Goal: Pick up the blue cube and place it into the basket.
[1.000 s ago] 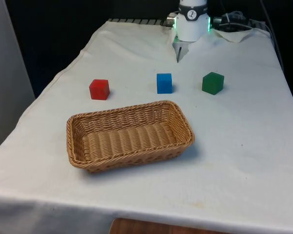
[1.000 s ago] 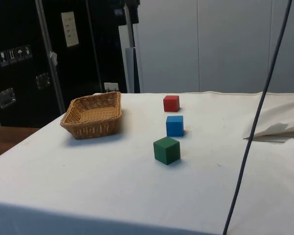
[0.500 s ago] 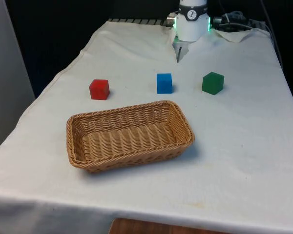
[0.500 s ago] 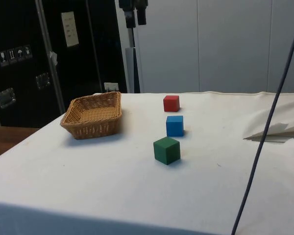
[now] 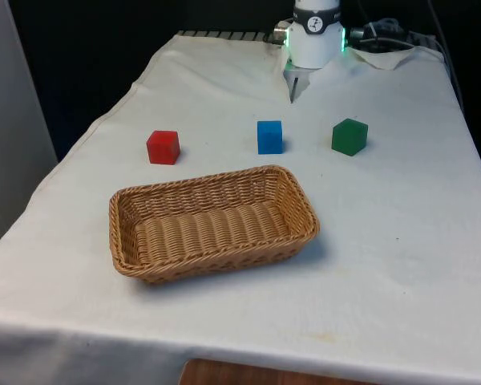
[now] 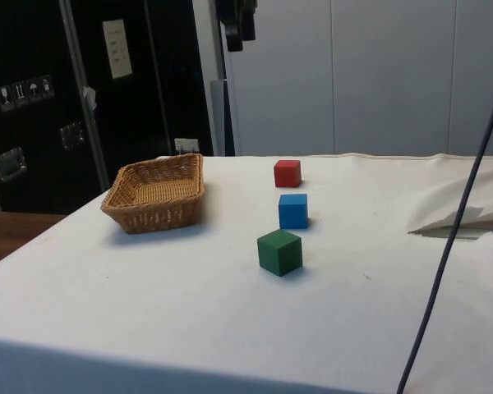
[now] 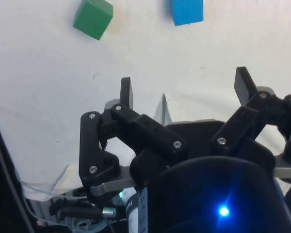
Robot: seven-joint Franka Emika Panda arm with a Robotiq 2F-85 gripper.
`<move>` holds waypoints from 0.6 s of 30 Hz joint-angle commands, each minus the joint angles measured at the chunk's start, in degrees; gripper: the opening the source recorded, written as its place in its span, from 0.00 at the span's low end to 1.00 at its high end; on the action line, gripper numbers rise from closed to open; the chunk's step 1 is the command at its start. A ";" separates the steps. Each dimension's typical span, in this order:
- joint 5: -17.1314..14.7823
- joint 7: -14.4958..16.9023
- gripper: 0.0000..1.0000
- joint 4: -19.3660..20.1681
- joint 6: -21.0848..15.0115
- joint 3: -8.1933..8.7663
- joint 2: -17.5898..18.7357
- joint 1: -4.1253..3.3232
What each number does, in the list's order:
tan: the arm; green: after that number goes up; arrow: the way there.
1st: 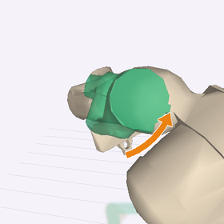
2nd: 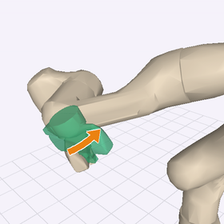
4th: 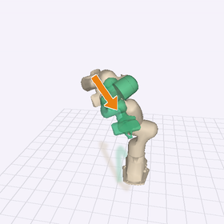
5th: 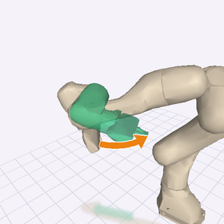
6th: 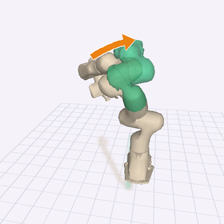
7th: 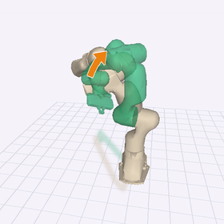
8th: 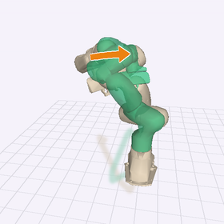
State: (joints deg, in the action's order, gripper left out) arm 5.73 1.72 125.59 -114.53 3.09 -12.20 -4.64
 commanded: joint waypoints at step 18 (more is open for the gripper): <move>-0.17 1.20 1.00 4.41 -3.61 0.86 -1.49 0.34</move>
State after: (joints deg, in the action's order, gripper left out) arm 5.96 2.64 129.66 -117.34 3.72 -13.64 -4.24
